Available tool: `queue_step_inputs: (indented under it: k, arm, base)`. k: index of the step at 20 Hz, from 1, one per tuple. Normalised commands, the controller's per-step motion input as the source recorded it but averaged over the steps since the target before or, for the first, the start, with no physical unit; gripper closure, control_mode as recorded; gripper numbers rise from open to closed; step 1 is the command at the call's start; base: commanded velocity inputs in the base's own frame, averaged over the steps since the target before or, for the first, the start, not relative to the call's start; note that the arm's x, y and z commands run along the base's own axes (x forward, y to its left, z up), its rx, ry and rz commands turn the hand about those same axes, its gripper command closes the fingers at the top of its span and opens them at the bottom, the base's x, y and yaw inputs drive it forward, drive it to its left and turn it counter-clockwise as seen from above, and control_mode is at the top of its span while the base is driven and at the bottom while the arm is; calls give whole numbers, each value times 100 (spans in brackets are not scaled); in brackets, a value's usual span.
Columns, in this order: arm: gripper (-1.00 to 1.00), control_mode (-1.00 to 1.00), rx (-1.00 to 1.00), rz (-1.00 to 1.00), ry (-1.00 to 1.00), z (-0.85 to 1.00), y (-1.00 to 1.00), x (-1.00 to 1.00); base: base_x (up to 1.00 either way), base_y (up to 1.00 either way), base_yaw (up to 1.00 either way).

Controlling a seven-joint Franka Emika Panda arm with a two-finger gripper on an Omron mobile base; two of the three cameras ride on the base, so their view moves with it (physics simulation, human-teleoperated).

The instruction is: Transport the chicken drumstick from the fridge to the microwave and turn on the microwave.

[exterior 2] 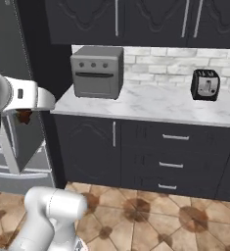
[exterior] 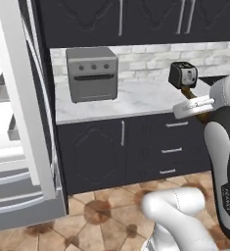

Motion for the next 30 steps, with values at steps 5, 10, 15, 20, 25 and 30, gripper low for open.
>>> queue_step_inputs:
  k: [5, 10, 15, 20, 25, 30]
  arm:
    - [100, 100, 0, 0, 0, 0, 0, 0]
    - [100, 100, 0, 0, 0, 0, 0, 0]
    - [100, 100, 0, 0, 0, 0, 0, 0]
    - [100, 100, 0, 0, 0, 0, 0, 0]
    - [100, 100, 0, 0, 0, 0, 0, 0]
    - [100, 100, 0, 0, 0, 0, 0, 0]
  base:
    - [0, -78, -1]
    - [-3, -79, -1]
    - [-12, -78, -1]
    - [-29, -71, -2]
    - [-39, -66, -3]
    - [-29, -70, -3]
